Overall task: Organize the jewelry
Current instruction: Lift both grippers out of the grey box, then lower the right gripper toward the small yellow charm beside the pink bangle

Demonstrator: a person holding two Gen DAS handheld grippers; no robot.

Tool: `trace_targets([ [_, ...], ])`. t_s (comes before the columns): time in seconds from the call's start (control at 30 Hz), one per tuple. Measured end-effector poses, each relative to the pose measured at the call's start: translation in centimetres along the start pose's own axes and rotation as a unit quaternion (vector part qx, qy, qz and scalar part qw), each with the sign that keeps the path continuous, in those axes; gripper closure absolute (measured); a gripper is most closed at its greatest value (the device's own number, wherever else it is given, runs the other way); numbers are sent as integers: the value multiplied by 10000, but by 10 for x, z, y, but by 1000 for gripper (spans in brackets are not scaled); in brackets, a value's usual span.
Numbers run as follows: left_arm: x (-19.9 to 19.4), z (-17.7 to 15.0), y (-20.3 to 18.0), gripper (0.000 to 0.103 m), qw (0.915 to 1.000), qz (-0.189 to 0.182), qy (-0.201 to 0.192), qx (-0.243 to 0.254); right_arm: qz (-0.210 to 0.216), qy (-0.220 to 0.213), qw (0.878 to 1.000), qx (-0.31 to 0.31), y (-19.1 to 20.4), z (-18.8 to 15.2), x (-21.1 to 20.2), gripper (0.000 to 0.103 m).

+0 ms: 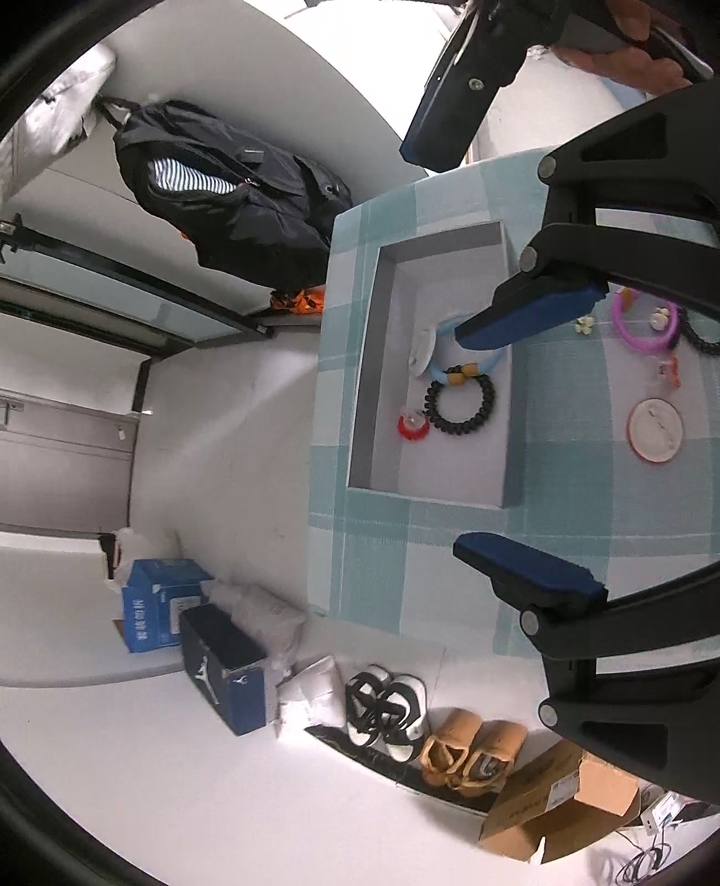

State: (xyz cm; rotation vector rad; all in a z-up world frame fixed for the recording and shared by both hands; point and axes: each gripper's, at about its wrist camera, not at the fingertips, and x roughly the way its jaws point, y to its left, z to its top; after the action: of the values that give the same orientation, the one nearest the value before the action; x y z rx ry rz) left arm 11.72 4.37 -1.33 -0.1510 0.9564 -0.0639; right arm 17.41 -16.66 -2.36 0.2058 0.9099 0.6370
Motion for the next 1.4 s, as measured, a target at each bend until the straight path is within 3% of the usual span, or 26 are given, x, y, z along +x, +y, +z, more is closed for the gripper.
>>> trace_targets([
  [0.27,-9,-33,7,38,9995,117,15,-298,-134,76,9998,-87,5,-25,-9,17],
  [0.43,-7,-48,6,36,9997,219,95,-94,-294,290,9990,-181,9,-46,-3,16],
  [0.53,-7,-54,14,29,9996,176,146,-173,-378,451,9979,-279,12,-61,4,16],
  [0.67,-7,-61,19,26,9995,124,202,-214,-413,699,9955,-496,17,-76,19,16],
  [1.07,1,-83,27,26,9983,103,565,92,-688,1222,9870,-779,21,-91,68,18],
  [1.13,1,-85,28,26,9977,13,674,119,-720,1261,9856,-871,23,-93,73,21],
  [1.2,1,-87,28,26,9971,-78,740,140,-746,1290,9840,-978,25,-94,76,33],
  [1.4,1,-90,31,26,9963,-182,812,194,-938,1412,9794,-1095,26,-97,89,57],
])
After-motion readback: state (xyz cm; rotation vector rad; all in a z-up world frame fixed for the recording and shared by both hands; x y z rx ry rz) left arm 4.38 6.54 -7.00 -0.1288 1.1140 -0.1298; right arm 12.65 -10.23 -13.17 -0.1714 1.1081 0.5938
